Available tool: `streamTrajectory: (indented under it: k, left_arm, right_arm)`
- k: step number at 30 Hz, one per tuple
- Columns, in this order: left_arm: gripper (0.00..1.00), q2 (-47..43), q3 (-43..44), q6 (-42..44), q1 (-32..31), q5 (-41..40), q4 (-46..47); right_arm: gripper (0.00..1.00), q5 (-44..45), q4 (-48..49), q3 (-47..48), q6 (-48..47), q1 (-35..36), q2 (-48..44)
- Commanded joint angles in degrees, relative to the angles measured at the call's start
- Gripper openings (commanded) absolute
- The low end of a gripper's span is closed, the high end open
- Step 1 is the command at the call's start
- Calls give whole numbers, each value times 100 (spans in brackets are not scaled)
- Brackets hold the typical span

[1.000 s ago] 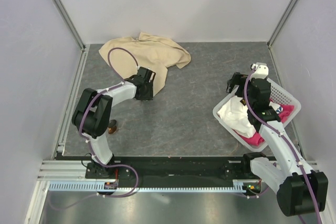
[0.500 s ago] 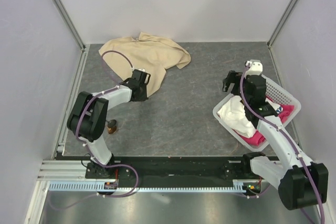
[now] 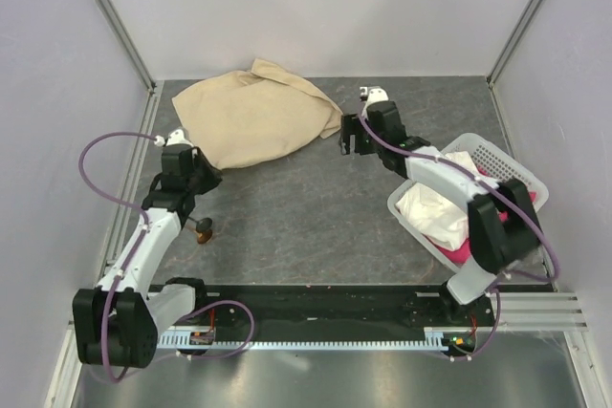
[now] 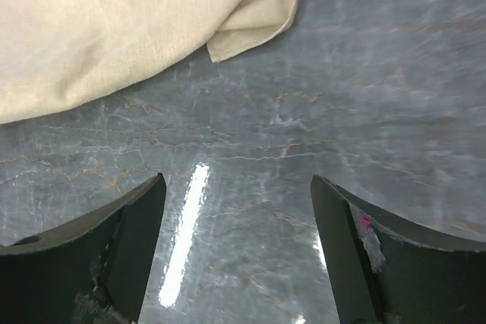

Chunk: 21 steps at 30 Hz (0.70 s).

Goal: Fold the napkin, place the utensils inside, and roll it up
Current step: Flatten the napkin out

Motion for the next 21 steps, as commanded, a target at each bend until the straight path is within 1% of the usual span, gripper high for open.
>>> streamTrajectory:
  k: [1,7,9,10,12,16,18,21]
  left_arm:
    - [2,-162,-20,-360,260,892,-111]
    - [2,-294,85,-281,392,1174,-269]
    - [2,-329,120,-246,392,1209,-340]
    - [2,-355,147,-229,558,1218,-357]
    - [2,-364,208,-150,586,1235,-454]
    - [2,-391,314,-35,656,1235,-630]
    - [2,-373,349,35,665,1270,-700]
    - [2,-303,375,70,682,1314,-718]
  right_arm:
    - [84,-262,-236,862,452,-15,1096]
    - [79,-262,-324,1652,532,-33,2038]
    - [78,-174,-394,1847,558,-59,2215]
    - [77,-148,-403,1996,576,-85,2364]
    - [76,-191,-394,2137,619,-190,2505]
    - [72,-446,-412,2541,795,-419,2962]
    - [72,-508,-412,2734,831,-524,3112]
    - [71,-824,-412,2989,883,-613,3411]
